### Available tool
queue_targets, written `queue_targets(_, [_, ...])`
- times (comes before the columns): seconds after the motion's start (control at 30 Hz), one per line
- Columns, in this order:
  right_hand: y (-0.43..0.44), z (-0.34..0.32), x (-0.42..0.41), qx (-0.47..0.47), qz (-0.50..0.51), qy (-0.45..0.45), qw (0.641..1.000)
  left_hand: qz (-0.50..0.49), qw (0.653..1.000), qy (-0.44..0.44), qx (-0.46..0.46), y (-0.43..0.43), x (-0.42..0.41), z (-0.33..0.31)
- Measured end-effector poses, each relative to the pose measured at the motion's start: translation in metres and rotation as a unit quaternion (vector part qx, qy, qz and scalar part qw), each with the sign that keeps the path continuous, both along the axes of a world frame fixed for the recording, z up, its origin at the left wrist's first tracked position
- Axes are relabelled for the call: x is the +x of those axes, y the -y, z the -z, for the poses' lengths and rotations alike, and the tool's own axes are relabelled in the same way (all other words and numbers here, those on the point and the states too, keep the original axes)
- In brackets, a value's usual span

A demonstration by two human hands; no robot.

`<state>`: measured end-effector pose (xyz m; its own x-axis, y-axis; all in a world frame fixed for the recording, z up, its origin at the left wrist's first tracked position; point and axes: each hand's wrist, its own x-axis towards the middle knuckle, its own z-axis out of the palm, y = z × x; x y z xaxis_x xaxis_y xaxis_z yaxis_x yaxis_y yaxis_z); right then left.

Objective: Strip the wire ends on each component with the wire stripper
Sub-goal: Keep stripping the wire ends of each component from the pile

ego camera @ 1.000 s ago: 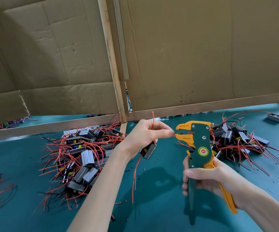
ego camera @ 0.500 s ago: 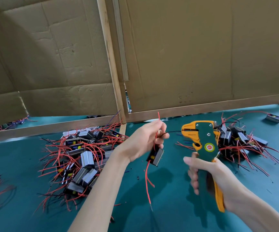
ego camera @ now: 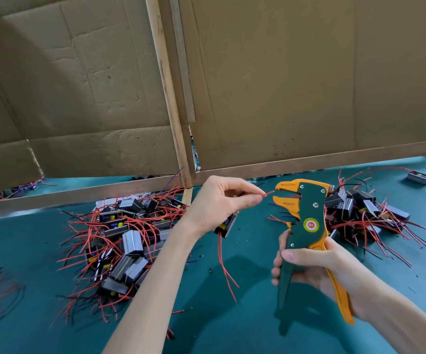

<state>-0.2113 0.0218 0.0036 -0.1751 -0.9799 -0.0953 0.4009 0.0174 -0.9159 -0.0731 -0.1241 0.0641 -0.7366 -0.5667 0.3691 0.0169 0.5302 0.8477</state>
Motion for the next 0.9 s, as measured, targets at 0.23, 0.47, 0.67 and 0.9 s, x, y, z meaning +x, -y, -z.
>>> queue_targets(0.23, [-0.003,-0.001,0.0,-0.001,-0.029,-0.032,0.999,0.011,0.999,0.038,-0.004,-0.004,0.0,-0.004])
queue_targets(0.47, [-0.004,0.002,-0.002,-0.003,-0.053,-0.073,0.996,0.039,0.997,0.071,-0.016,-0.003,0.007,-0.009])
queue_targets(0.67, [-0.006,0.003,-0.005,-0.002,-0.079,-0.113,0.99,0.03,0.995,0.094,-0.021,-0.003,0.011,-0.012])
queue_targets(0.9, [-0.009,0.005,-0.009,-0.003,-0.095,-0.133,0.987,0.037,0.995,0.091,-0.021,-0.003,0.012,-0.012])
